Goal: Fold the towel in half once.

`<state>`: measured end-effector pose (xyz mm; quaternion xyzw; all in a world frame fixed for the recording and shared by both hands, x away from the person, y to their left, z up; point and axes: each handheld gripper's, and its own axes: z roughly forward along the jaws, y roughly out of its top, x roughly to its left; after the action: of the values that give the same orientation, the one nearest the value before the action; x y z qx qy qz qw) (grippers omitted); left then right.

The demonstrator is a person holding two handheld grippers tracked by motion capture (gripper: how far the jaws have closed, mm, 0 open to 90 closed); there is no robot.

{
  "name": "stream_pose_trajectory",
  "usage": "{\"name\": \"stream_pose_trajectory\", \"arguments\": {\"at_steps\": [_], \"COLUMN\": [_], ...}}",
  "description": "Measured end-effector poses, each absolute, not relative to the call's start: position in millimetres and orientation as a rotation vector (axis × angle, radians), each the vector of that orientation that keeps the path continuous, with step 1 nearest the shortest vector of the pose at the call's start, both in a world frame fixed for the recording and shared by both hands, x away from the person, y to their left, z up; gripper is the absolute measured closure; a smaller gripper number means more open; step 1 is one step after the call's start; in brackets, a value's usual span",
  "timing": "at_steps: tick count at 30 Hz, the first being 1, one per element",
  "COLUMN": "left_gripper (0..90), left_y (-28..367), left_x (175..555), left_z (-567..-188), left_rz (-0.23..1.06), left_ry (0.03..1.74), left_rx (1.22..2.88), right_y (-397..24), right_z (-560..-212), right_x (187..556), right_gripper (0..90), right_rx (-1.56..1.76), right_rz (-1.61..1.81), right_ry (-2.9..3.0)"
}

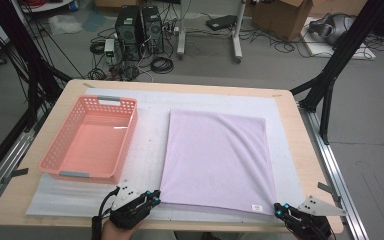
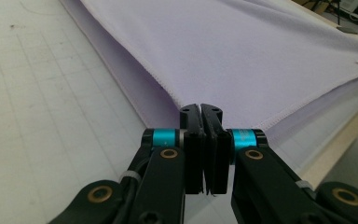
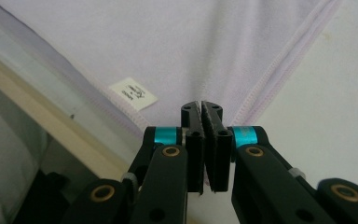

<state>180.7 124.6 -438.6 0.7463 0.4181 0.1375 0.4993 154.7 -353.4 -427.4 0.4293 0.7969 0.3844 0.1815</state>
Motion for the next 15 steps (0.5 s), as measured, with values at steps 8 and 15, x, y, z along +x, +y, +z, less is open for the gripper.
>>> {"name": "stream_pose_trajectory", "arguments": {"at_steps": [8,15], "left_gripper": [60.6,53.3], "left_y": [128,127], "left_x": [182,188], "left_z": [-441,-442], "left_rz": [0.336,0.358], "left_ry": [1.037,1.041], "left_rx": [1.787,1.754], "right_y": [-357,-362], "right_z": [-427,-433], "right_x": [153,185], "right_gripper": [75.3,77.8], "right_rx": [1.295,1.389], "right_rz": [1.071,1.08], "right_ry": [2.171,2.053]}}
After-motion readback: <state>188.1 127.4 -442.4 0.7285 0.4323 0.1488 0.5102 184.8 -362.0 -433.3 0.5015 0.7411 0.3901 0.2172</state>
